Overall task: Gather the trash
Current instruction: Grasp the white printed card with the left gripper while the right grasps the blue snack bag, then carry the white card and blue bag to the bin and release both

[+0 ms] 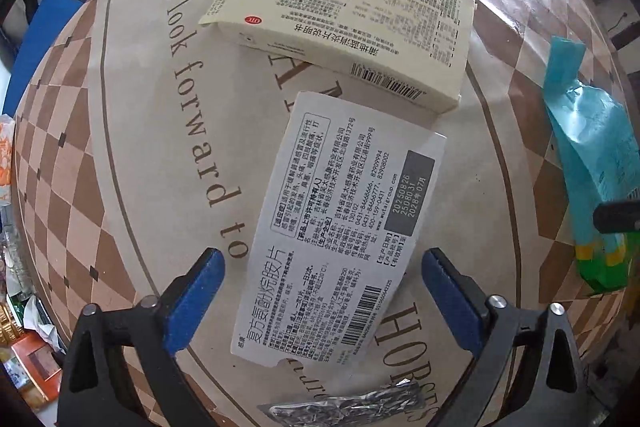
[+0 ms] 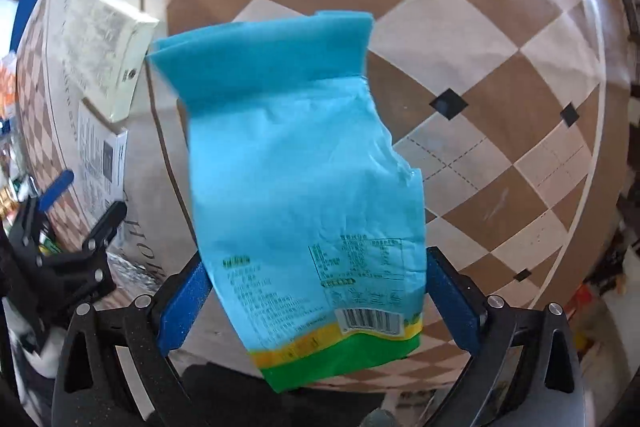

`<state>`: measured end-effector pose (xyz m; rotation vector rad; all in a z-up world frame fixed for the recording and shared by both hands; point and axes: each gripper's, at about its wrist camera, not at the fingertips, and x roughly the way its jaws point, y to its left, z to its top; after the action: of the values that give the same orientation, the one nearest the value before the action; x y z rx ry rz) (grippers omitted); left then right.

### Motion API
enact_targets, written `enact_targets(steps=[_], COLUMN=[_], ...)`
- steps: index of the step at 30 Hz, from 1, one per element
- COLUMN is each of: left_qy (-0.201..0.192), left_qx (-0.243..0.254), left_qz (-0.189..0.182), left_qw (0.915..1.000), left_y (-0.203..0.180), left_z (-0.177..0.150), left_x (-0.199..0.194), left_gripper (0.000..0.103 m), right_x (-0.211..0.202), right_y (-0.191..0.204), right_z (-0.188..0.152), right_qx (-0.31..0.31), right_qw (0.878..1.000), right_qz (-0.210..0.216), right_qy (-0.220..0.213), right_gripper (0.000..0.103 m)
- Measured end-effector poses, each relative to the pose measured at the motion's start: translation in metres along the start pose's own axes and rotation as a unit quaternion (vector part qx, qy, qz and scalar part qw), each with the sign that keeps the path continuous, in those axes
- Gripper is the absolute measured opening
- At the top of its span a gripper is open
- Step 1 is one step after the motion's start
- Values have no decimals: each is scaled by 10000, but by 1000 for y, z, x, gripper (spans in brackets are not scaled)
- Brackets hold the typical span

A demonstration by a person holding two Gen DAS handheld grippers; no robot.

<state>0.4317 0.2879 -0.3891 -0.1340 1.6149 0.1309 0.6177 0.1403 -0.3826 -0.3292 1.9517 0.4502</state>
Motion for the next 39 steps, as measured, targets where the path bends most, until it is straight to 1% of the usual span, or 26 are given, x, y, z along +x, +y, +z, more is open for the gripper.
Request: enact_targets(steps=[1, 2, 3, 4, 5, 6, 7, 8, 9, 11, 12, 13, 15, 16, 17, 18, 19, 21, 24, 27, 29, 33, 35, 37, 38, 39], left_qy=[-36, -87, -91, -94, -80, -136, -127, -117, -52, 83, 124, 110, -73, -137, -194, -243, -292, -409, -634, -911, -1084, -1534, -1755, -1934, -2017, -2081], left_qx=[-154, -373, -716, -1192, -1645, -1939, -2041, -1967, -1736, -1185, -963, -892, -916, -980, -1047, -1119, -1179, -1233, -1311, -1360, -1356, -1335, -1412, -1538, -1603, -1676], left_qz=[-72, -87, -190, -413, -616, -749, -843, -840, -727, -419, -248, -145, -92, -36, -26, -33, 8, 67, 192, 263, 337, 536, 558, 562, 560, 571], left_qw=[9998, 9992, 9972, 9920, 9844, 9781, 9752, 9768, 9821, 9920, 9950, 9958, 9957, 9951, 9943, 9934, 9926, 9915, 9892, 9862, 9842, 9776, 9727, 9674, 9646, 9619], left_y=[3, 10, 21, 34, 46, 54, 58, 57, 51, 40, 32, 28, 27, 27, 26, 26, 27, 29, 25, 22, 14, -6, -15, -26, -39, -45], left_z=[1, 1, 0, -3, -7, -10, -12, -11, -8, -6, -4, -4, -6, -7, -8, -11, -13, -19, -33, -48, -52, -86, -112, -130, -145, -153], left_x=[-1, -2, -3, -3, -1, -2, -1, 0, 1, 5, 7, 7, 3, 1, -1, -2, -5, -16, -38, -65, -87, -130, -146, -158, -166, -170], left_gripper=[83, 79, 79, 79, 79, 79, 80, 80, 80, 80, 80, 79, 74, 74, 74, 74, 74, 74, 74, 74, 74, 74, 74, 74, 74, 74], right_x=[1, 4, 5, 8, 8, 7, 5, 3, 2, 4, 4, 5, 6, 2, -2, -10, -16, -27, -41, -56, -66, -84, -85, -85, -86, -88], right_y=[4, 10, 14, 15, 16, 14, 11, 7, 3, -2, -1, 1, 7, 10, 13, 14, 15, 9, 8, -5, -8, -25, -48, -60, -66, -70], right_z=[-3, -5, -6, -9, -9, -10, -10, -10, -7, -8, -8, -7, -8, -9, -10, -13, -16, -27, -46, -75, -93, -150, -177, -211, -222, -243], right_qx=[-110, -272, -369, -410, -370, -211, -13, 184, 330, 505, 495, 443, 336, 298, 282, 306, 338, 412, 555, 684, 725, 731, 691, 632, 581, 492], right_qw=[9998, 9989, 9979, 9968, 9969, 9975, 9981, 9982, 9982, 9978, 9977, 9976, 9967, 9960, 9960, 9952, 9943, 9922, 9894, 9865, 9846, 9788, 9764, 9731, 9716, 9695], right_qz=[-154, -371, -540, -684, -700, -671, -587, -496, -413, -325, -388, -488, -697, -760, -736, -736, -745, -729, -580, -327, -171, 214, 340, 468, 480, 520], right_qy=[-10, 7, 15, -17, -44, -106, -188, -268, -300, -287, -249, -233, -250, -350, -426, -565, -684, -923, -1211, -1455, -1580, -1901, -2018, -2166, -2241, -2344], right_gripper=[102, 102, 102, 102, 102, 102, 102, 102, 102, 100, 100, 100, 100, 100, 94, 85, 84, 79, 77, 76, 76, 76, 76, 76, 76, 76])
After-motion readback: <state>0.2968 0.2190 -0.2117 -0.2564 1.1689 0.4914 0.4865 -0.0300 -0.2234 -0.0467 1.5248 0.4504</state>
